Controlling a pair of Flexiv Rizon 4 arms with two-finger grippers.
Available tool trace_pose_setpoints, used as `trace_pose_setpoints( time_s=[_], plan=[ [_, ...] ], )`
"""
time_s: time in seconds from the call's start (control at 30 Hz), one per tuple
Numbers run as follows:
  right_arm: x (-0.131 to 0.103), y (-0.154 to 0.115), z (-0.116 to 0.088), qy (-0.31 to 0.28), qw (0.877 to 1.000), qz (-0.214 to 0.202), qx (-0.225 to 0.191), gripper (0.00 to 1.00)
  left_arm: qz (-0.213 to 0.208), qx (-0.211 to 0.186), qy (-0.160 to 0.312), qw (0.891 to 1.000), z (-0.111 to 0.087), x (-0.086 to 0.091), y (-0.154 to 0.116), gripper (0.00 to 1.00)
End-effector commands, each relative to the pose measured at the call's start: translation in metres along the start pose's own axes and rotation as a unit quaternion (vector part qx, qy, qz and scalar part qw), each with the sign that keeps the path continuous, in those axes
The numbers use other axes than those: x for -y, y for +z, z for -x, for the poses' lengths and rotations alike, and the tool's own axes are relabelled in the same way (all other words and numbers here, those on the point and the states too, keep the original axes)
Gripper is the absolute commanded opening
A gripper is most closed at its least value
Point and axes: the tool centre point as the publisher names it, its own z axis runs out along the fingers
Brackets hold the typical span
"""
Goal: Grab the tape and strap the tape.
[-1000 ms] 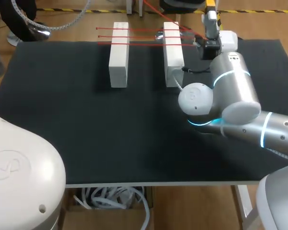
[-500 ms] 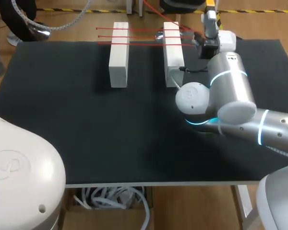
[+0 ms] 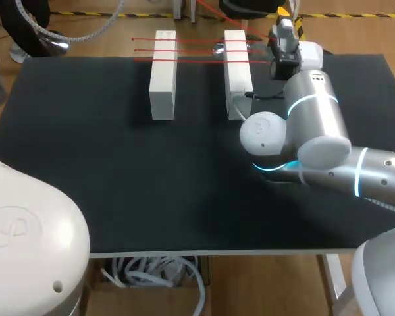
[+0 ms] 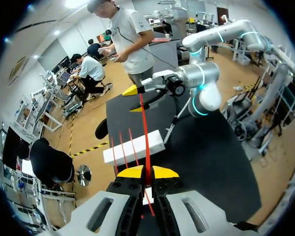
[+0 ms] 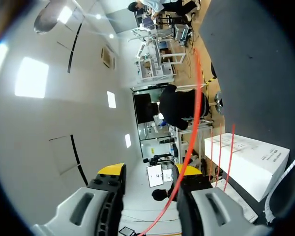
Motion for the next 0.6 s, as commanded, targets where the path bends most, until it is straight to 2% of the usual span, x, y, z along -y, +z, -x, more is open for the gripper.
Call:
trace_pose_setpoints(
  time_s=[0.03, 0.37, 0.6],
  plan=[
    [0.000, -0.009, -0.004, -0.004, 1.000, 0.000, 0.016, 1.00, 0.002, -0.002, -0.001, 1.000, 0.001, 0.001, -0.001, 0.00],
    [0.009, -0.030, 0.002, -0.002, 0.999, -0.016, 0.041, 1.00, 0.002, -0.002, -0.001, 1.000, 0.001, 0.001, -0.001, 0.00],
    [0.006, -0.034, -0.002, -0.002, 0.999, -0.012, 0.032, 1.00, 0.002, -0.002, -0.001, 1.000, 0.001, 0.001, -0.001, 0.00]
  ],
)
